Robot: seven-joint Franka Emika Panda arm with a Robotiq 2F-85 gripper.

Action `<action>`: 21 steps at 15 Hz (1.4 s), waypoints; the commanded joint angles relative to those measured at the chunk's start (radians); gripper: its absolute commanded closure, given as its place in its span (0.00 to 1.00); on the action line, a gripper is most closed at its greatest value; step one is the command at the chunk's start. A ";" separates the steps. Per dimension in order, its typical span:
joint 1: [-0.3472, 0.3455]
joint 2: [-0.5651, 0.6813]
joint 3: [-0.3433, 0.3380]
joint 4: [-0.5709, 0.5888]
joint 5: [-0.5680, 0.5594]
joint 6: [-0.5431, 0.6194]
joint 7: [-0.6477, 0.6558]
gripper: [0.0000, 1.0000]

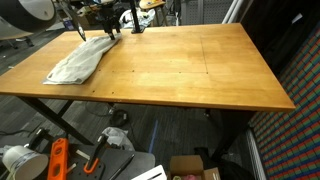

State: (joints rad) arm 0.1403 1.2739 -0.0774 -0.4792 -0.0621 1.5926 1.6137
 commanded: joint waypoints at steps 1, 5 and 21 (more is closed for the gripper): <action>-0.014 0.046 0.028 0.129 0.035 -0.033 -0.045 0.00; -0.006 -0.015 0.031 0.037 0.036 0.035 -0.032 0.00; 0.064 -0.036 0.085 0.049 0.041 -0.088 -0.550 0.00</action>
State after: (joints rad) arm 0.1791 1.2184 0.0004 -0.4578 -0.0268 1.5565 1.1743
